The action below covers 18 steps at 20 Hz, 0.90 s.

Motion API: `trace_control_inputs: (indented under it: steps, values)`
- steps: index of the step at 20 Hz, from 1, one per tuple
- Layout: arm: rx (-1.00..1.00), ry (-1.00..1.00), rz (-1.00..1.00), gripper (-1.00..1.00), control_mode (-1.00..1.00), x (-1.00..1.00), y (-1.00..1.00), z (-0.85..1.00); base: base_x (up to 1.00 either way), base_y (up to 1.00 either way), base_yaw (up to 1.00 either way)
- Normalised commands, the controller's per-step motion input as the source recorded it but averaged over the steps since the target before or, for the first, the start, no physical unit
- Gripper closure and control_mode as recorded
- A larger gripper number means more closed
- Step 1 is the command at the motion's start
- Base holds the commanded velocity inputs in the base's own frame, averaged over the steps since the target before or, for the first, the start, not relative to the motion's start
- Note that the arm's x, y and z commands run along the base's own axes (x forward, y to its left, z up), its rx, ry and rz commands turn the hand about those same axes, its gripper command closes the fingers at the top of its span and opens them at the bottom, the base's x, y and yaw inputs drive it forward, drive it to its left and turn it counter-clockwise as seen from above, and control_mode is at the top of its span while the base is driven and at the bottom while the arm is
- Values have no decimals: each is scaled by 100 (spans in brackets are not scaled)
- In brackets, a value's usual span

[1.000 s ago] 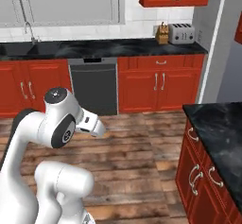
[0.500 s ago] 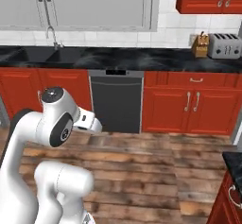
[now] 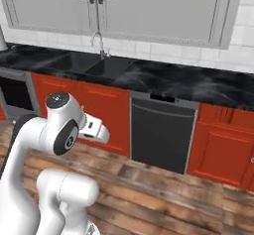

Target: Organize the utensils by type. Pick up the wooden spoons from the counter and place them in the open cabinet. Then pick up the metallic utensils from the counter and place them in the open drawer.

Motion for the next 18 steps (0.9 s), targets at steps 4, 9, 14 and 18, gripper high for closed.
trace_control_inputs:
  steps: [4, 9, 14, 18]
  values:
    - [0, 0, 0, -100, 100, 0, 0, 0, 55, 0, 88]
    - [0, 0, 0, -100, 100, 0, 0, 0, 76, 0, 74]
    - [0, 0, 0, -100, 100, 0, 0, 0, 97, 5, 52]
    - [0, 0, 0, -100, 100, 0, 0, 0, 100, 4, 42]
